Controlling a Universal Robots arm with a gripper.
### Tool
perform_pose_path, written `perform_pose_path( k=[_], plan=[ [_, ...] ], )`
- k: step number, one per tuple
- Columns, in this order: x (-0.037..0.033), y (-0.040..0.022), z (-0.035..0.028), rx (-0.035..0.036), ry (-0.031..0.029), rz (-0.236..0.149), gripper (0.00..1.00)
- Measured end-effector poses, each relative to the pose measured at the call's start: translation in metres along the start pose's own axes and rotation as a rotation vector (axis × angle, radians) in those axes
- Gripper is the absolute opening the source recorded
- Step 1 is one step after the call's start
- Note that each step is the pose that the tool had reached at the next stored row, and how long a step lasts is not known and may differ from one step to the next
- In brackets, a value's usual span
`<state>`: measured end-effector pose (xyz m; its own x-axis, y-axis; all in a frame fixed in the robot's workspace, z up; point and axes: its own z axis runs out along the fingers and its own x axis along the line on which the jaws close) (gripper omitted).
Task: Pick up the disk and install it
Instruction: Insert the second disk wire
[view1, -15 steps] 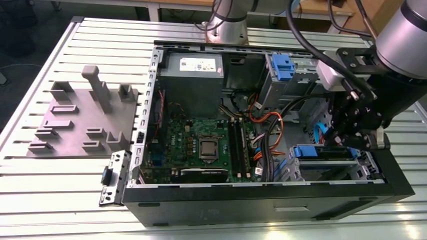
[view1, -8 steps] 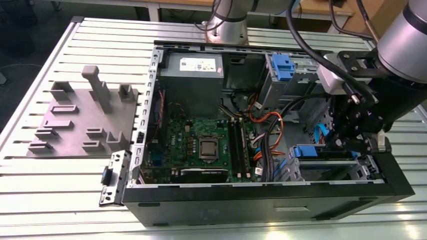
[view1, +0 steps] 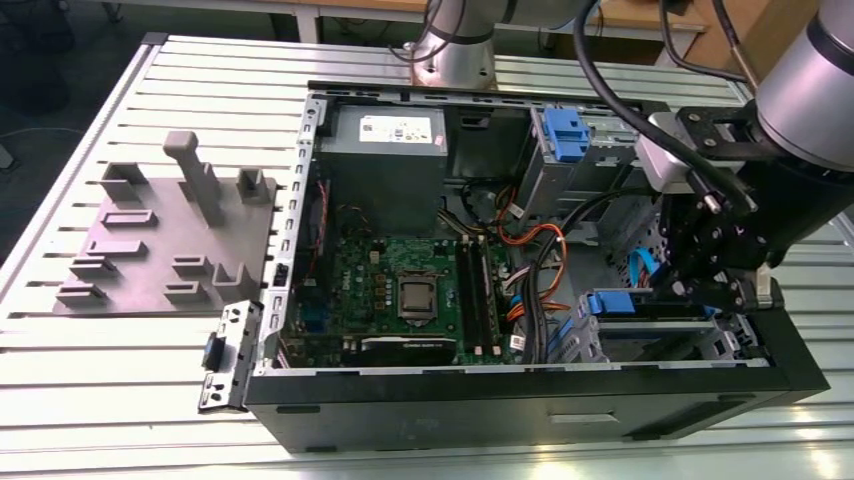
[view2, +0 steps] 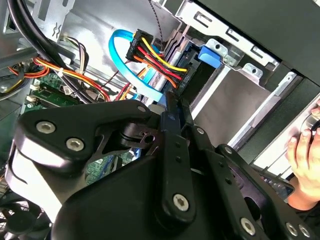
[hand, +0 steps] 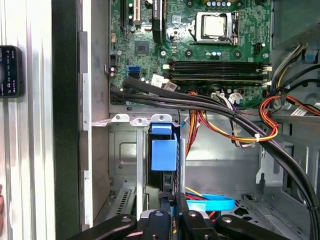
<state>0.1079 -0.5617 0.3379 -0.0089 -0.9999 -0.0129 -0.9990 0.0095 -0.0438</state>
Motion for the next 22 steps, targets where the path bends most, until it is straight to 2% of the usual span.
perform_pose_path(
  k=[11, 17, 19, 21, 22],
  plan=[
    [0.0003, 0.0001, 0.0029, 0.0001, -0.0013, 0.006, 0.16],
    [0.0002, 0.0000, 0.0012, 0.0001, -0.0026, 0.007, 0.16],
    [0.0002, 0.0000, 0.0009, 0.0001, -0.0047, 0.007, 0.16],
    [0.0006, 0.0000, 0.0010, 0.0000, -0.0110, 0.007, 0.16],
    [0.0009, 0.0000, 0.0010, 0.0000, -0.0113, 0.007, 0.16]
  ],
)
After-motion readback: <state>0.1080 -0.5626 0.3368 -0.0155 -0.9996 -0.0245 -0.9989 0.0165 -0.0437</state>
